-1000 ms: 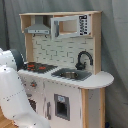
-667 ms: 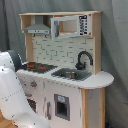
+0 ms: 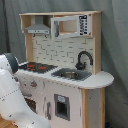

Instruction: Play with the kitchen

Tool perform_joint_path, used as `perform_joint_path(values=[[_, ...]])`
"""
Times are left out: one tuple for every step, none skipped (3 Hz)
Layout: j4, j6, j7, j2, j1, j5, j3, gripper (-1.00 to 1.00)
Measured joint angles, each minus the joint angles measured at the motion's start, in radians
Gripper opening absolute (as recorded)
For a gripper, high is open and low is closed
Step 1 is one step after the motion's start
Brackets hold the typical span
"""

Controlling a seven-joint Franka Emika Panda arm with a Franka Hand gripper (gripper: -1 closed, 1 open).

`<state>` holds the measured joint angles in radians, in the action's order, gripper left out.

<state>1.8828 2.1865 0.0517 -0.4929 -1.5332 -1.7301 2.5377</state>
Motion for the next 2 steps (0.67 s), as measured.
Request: perform_joint_path(values=[[0.044,0.052,-0.016,0.068,-0.008,-0.028,-0.005,1.0],[0.053,0.039,-0.017,0.071,-0.007,-0.032,-0.005,1.0]])
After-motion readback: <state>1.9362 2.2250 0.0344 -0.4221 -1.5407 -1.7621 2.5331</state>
